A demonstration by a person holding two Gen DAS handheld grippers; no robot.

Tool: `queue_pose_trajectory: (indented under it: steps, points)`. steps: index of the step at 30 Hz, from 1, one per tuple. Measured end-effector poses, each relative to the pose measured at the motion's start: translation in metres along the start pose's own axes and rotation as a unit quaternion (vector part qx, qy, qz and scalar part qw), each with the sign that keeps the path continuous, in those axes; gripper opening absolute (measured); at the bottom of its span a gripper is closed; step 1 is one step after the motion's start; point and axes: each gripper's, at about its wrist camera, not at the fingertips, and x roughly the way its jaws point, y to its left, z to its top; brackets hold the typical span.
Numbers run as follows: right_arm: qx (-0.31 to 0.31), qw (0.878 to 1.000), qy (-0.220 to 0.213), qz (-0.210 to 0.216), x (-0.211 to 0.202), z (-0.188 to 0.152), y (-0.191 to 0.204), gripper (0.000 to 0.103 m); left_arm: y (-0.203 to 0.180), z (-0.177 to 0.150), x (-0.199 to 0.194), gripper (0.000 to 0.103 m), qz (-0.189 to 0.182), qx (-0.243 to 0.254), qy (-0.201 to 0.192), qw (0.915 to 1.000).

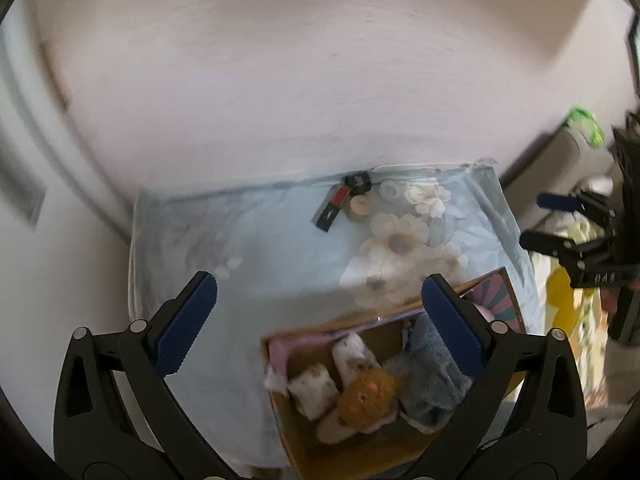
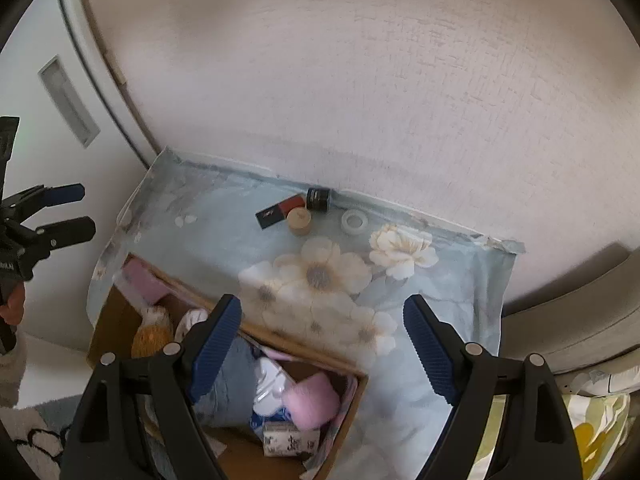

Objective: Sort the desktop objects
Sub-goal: 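Withdraw both open tools from the box toward the cosmetics, then grasp the black-and-red lipstick with the left tool while the right tool grasps the cream jar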

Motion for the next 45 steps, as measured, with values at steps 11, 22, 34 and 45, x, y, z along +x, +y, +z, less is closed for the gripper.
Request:
queue_pose_trajectory:
  steps: [11, 22, 34, 45]
  points:
    - [0.081, 0.995, 0.045, 0.032, 0.083, 0.049, -0.028, 0.080, -0.004, 0.065, 0.092, 0.096, -0.081, 0.141, 0.047, 0.9855]
    - [-0.002, 0.992, 0.122, 0.038, 0.201, 0.074, -0.006, 0.063, 0.001, 0.055, 0.228, 0.059, -0.112, 0.221, 0.136, 0.9592]
    - [-0.018, 0.987, 0.156, 0.024, 0.236, 0.084, 0.016, 0.049, 0.001, 0.048, 0.265, 0.044, -0.114, 0.221, 0.158, 0.9556]
    - [0.003, 0.987, 0.154, 0.035, 0.235, 0.083, 0.013, 0.031, 0.002, 0.044, 0.265, 0.019, -0.119, 0.219, 0.154, 0.9561]
